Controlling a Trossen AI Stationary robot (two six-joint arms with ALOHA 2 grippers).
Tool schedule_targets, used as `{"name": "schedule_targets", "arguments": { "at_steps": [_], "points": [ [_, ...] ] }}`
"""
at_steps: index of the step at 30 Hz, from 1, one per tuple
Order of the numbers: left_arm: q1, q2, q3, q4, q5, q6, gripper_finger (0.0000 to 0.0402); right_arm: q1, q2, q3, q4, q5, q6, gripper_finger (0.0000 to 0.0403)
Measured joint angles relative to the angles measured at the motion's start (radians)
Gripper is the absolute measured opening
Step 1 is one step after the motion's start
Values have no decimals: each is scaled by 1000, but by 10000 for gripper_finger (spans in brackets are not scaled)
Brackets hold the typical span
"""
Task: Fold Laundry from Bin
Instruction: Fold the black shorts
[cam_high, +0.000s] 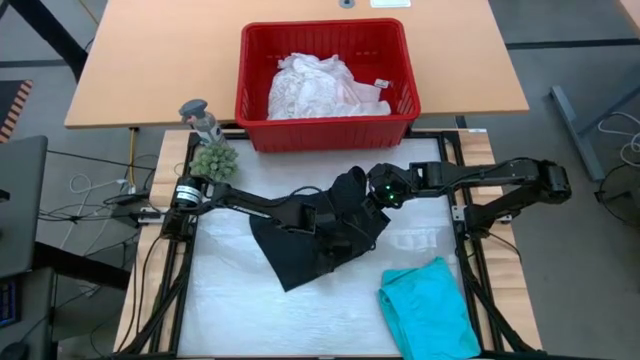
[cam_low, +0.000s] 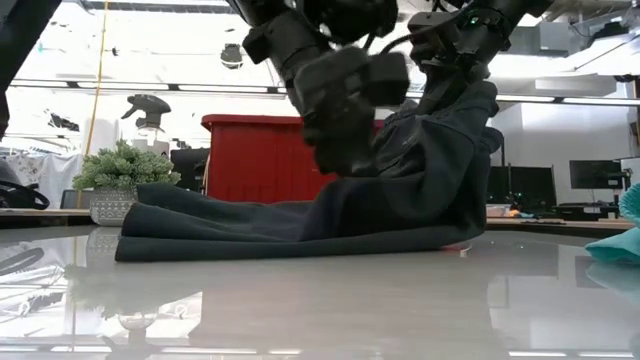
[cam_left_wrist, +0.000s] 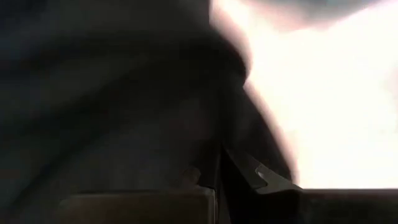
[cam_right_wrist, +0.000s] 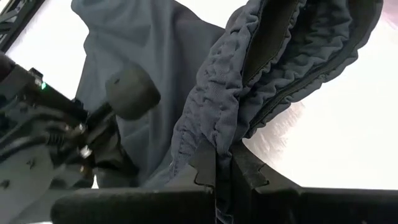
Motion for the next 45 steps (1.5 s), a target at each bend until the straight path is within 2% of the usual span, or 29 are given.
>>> {"name": "schedule_targets", "arguments": {
  "at_steps": [7,11,15,21,26,30,34,40,45],
  "points": [
    [-36,-122,0,-108,-19,1,0,3,0,0,3,-10,0,38],
    [-88,-234,-29,-201,-134,-3,0,3,0,0,11,-24,5,38],
    [-151,-334,-202,-152,-170,-95,0,9,3,0,79,-45,16,38],
    [-227,-496,-546,101,-248,-345,0,46,5,0,203,-48,30,38],
    [-274,-596,-715,117,-320,-505,0,65,5,0,236,-49,48,38],
    [-295,-598,-833,143,-308,-584,0,69,5,0,230,-33,71,38],
    [-312,-599,-895,252,-291,-618,0,69,5,0,231,-25,81,38],
    [-305,-599,-897,325,-309,-554,0,67,5,0,235,-15,88,38],
    [-258,-577,-897,377,-314,-503,0,62,5,0,237,6,87,38]
  ]
}}
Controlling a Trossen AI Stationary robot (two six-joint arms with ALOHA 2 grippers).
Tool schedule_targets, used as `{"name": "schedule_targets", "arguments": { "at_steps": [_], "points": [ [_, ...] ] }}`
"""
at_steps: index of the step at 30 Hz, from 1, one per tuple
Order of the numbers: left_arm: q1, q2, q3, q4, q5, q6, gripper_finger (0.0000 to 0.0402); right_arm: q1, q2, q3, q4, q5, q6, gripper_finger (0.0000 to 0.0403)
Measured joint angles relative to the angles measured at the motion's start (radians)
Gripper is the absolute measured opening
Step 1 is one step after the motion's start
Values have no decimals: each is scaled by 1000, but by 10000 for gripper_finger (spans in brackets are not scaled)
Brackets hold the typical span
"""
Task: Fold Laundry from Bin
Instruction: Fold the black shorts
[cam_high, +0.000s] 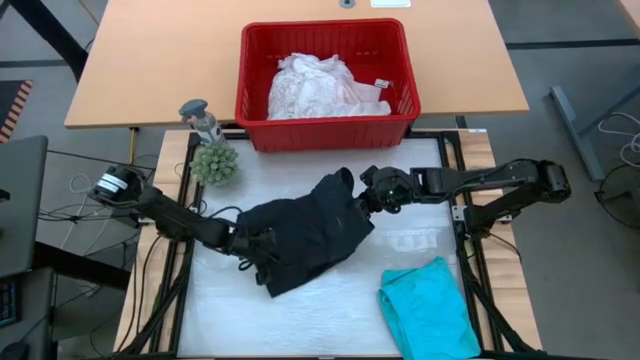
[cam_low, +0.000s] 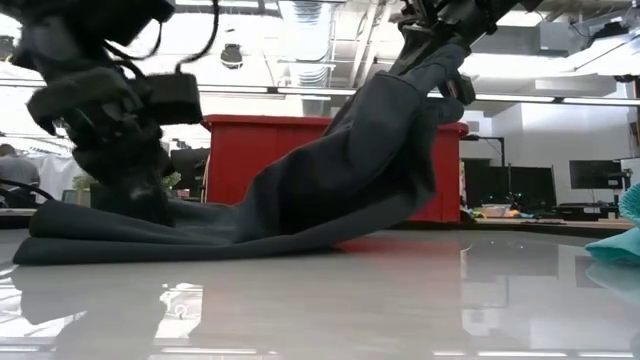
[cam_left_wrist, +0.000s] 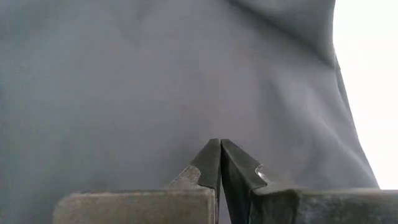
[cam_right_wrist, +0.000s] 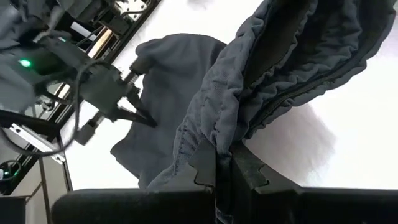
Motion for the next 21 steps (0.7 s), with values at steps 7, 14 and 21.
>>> {"name": "schedule_targets", "arguments": {
  "at_steps": [7,14,21],
  "points": [
    [54,100,10,151,74,17,0,-4,0,0,118,-21,-37,38],
    [75,162,80,174,59,95,0,-20,0,0,136,-25,-44,38],
    [125,275,186,221,152,156,0,-56,0,0,1,6,-41,38]
  ]
}}
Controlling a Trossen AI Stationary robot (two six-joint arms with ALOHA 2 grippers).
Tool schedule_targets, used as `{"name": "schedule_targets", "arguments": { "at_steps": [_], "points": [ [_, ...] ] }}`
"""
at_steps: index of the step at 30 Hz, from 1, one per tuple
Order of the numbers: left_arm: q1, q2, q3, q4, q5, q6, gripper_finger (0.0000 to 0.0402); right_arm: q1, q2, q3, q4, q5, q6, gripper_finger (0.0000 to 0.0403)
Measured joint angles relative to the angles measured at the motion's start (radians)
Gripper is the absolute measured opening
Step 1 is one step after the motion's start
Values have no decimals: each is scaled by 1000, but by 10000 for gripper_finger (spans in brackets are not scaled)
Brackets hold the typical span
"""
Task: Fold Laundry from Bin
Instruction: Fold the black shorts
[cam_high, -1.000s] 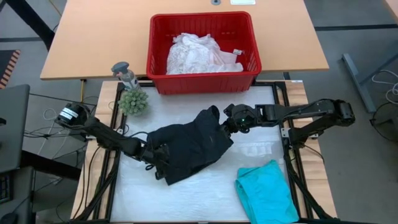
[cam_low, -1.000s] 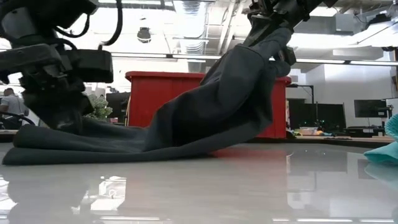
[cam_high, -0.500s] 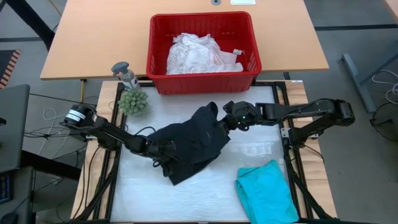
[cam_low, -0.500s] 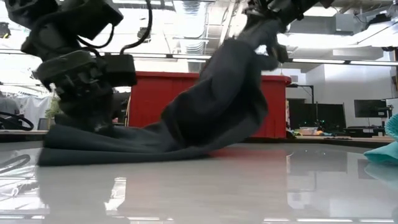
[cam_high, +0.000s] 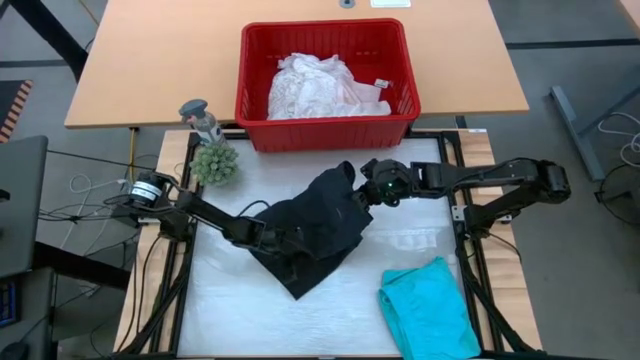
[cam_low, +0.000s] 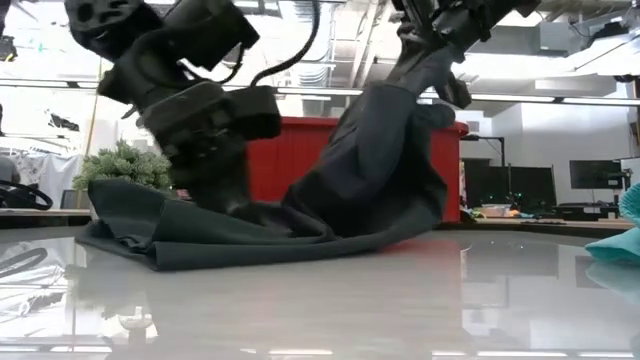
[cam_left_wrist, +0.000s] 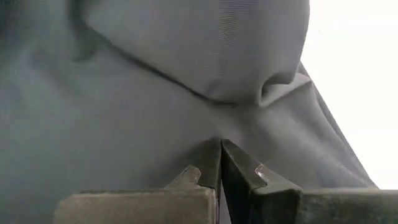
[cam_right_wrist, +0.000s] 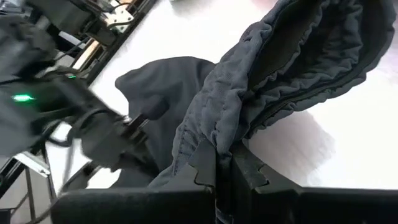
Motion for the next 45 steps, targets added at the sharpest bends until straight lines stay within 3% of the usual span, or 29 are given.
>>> {"name": "schedule_targets", "arguments": {
  "at_steps": [10,19,24,29,37,39,45],
  "points": [
    [2,4,104,39,-95,91,0,-22,0,0,-3,-4,-27,38],
    [11,192,239,52,67,120,0,-22,0,0,-11,-8,-34,38],
    [11,257,320,38,79,104,0,-22,0,0,-13,-13,-46,38],
    [25,237,334,-41,87,102,0,-22,0,0,-26,-12,-49,38],
    [29,55,333,-261,21,169,0,-22,0,0,-30,-12,-49,38],
    [29,34,318,-257,-37,200,0,-22,0,0,-17,-12,-49,38],
    [34,75,279,-183,-72,220,0,-10,0,0,30,-12,-40,38]
  ]
}}
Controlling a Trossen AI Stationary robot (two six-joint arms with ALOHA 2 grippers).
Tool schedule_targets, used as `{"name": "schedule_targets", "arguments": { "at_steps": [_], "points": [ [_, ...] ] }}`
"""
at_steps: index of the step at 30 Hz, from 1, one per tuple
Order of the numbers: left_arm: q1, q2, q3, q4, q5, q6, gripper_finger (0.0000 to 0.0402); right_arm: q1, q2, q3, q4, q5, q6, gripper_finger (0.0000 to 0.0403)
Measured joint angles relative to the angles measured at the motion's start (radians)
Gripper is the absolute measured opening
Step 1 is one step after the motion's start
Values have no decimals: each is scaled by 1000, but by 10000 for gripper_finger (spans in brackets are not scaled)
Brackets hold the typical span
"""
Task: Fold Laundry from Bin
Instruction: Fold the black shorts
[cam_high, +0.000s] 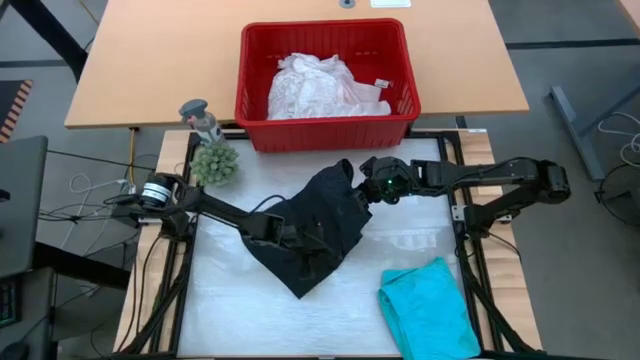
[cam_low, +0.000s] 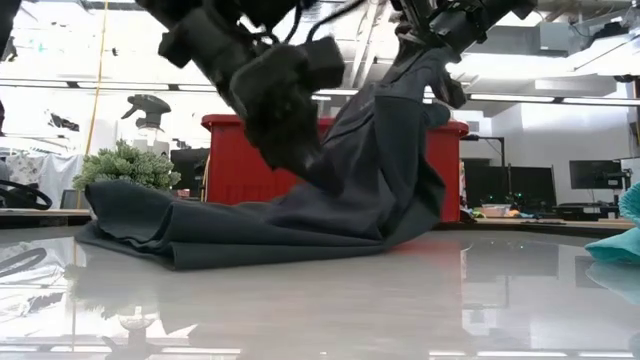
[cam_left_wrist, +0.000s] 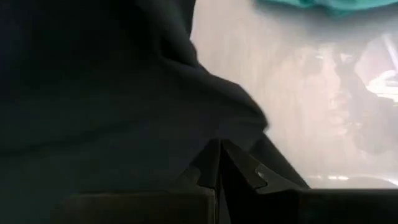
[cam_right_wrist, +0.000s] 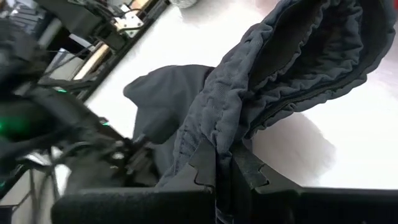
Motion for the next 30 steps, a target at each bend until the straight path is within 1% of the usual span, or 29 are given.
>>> {"name": "schedule_targets", "arguments": {
  "at_steps": [4,7,12,17,20,24,30],
  "points": [
    [2,43,-3,24,-6,18,0,12,0,0,18,-15,10,38],
    [10,72,-3,70,-30,19,0,23,0,0,18,-18,13,38],
    [45,76,-3,122,-50,27,0,47,0,0,24,-19,21,38],
    [67,107,1,177,3,21,0,63,0,0,25,-19,36,38],
    [67,113,-3,163,6,15,0,65,0,0,19,-19,36,38],
    [73,98,3,164,-12,26,0,61,0,0,-10,8,30,38],
    [100,101,49,176,9,47,0,35,-3,0,-34,8,18,38]
  ]
}}
